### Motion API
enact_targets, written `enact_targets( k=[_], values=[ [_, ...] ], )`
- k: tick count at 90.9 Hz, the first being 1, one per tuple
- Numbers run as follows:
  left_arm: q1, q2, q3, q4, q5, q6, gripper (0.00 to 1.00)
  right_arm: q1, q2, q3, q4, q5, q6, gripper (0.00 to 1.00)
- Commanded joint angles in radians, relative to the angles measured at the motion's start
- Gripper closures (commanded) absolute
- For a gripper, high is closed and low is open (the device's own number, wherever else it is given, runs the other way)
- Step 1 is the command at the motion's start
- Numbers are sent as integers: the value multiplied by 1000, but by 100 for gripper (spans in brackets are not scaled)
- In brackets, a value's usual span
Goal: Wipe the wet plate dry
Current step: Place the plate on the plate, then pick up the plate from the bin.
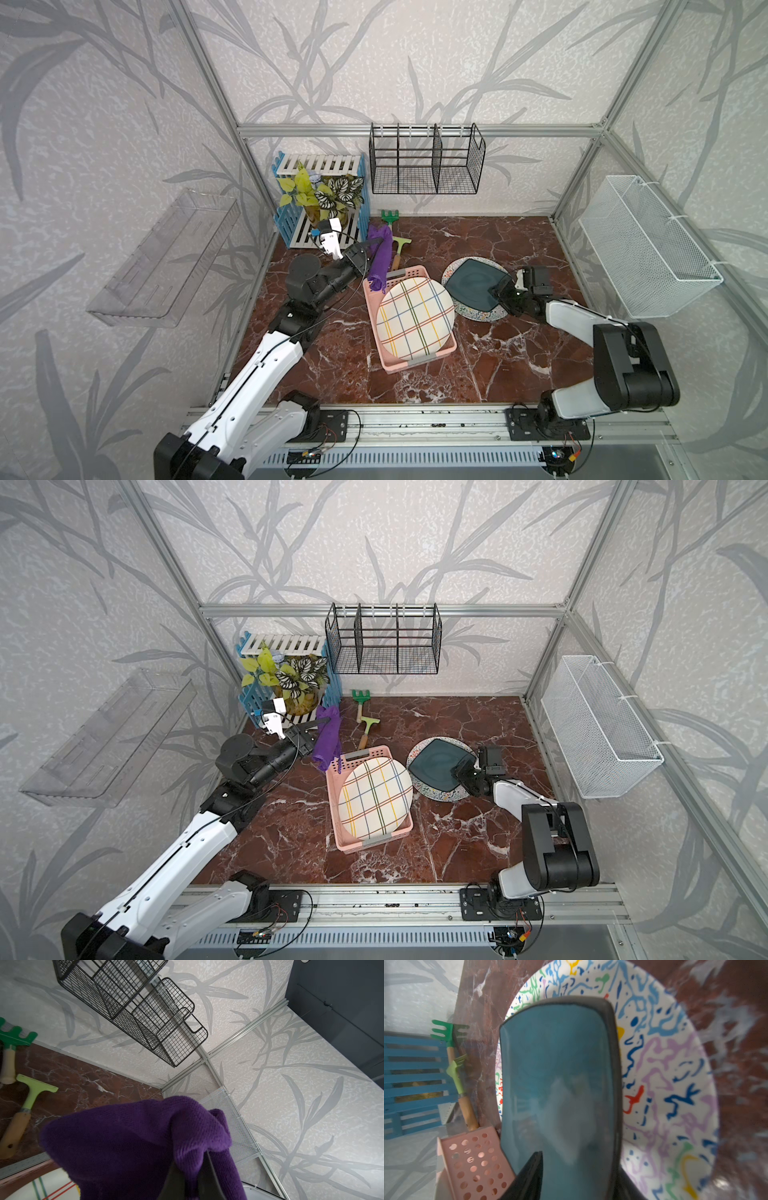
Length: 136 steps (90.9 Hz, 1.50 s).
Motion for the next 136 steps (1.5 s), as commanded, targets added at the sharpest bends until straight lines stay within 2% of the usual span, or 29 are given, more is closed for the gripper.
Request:
enact_targets(
  k=[1,9,17,25,34,41,51,55,64,73,79,87,101,117,136],
  values=[
    [11,-47,-15,-166,-112,133,100,-14,-86,67,-124,94,-126,33],
    [14,-72,-27,-258,-193,193,100,-46,-132,103,-218,127,-184,27],
    [15,-83,-34,-340,-263,237,100,-65,-184,151,-287,127,-226,29],
    [15,-83,-48,-415,-329,261,100,-51,-231,202,-282,-46,-243,39],
    [14,-76,-92,-466,-397,279,100,47,-245,227,-232,-209,-168,49],
    [14,-66,-147,-475,-422,277,100,182,-235,250,-232,-193,-160,50],
    [15,-47,-231,-417,-367,257,100,325,-191,264,-220,-123,-176,48],
    [14,-34,-262,-373,-326,244,100,358,-167,261,-216,-82,-177,43],
    [15,4,-316,-304,-276,229,100,384,-113,246,-174,-66,-174,33],
    [15,58,-333,-290,-252,238,100,407,-47,260,-178,-74,-200,31],
    [14,87,-351,-258,-213,236,100,428,-1,280,-184,-124,-209,36],
    [15,111,-383,-200,-173,216,100,458,47,312,-198,-174,-214,49],
    [13,124,-407,-154,-148,199,100,483,23,313,-138,-203,-165,72],
    [13,125,-408,-145,-131,198,100,529,-29,339,-152,-187,-151,72],
    [13,120,-405,-136,-131,189,100,567,9,328,-91,-210,-96,64]
  ],
)
